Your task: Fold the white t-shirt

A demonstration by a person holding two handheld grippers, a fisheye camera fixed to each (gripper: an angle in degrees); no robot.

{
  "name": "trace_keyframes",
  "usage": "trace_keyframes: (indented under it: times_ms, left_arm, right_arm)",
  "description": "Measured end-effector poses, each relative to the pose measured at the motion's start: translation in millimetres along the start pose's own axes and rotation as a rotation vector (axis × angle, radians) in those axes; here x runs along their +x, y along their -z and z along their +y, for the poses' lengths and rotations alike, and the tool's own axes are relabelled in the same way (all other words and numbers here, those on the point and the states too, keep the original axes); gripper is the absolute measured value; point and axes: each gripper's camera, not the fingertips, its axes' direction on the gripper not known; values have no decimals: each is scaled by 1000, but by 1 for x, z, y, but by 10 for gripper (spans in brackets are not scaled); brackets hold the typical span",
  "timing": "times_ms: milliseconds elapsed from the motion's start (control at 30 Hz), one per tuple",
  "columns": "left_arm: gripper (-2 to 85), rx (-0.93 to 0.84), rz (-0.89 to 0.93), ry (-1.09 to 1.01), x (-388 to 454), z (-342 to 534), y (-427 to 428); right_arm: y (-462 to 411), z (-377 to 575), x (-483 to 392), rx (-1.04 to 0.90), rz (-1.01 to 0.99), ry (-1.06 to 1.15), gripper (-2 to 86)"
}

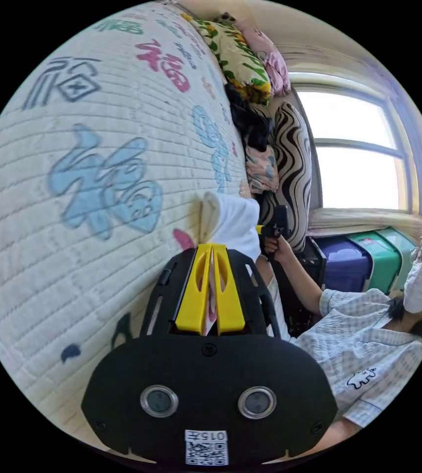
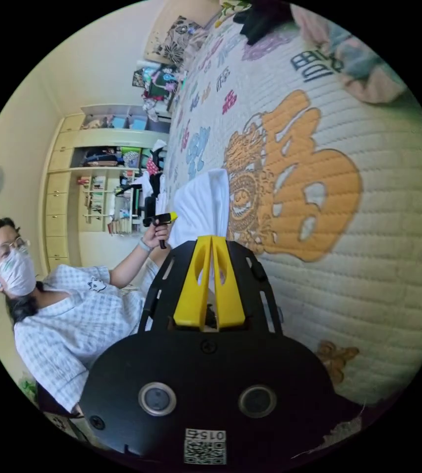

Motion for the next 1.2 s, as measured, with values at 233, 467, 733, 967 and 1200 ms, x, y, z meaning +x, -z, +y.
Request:
trace_keyframes:
  times_ms: [233, 467, 733, 967, 1200]
  left_arm:
    - [107, 56, 117, 42, -23, 27, 77]
    - [107, -74, 167, -48, -1, 12, 70]
    - [34, -97, 212, -51, 10, 33, 114]
    - [18, 36, 230, -97, 48, 94, 218]
    - [14, 325, 216, -98, 72, 227, 414]
  right_arm:
    - [-18, -18, 42, -57, -97, 30, 113]
    - [-78, -70, 77, -101, -166, 76, 107]
    - [-153, -102, 106, -121, -201, 87, 26]
    - [-218, -130, 75, -155, -95, 187, 11]
    - [-370, -198, 0, -322, -143, 366, 9]
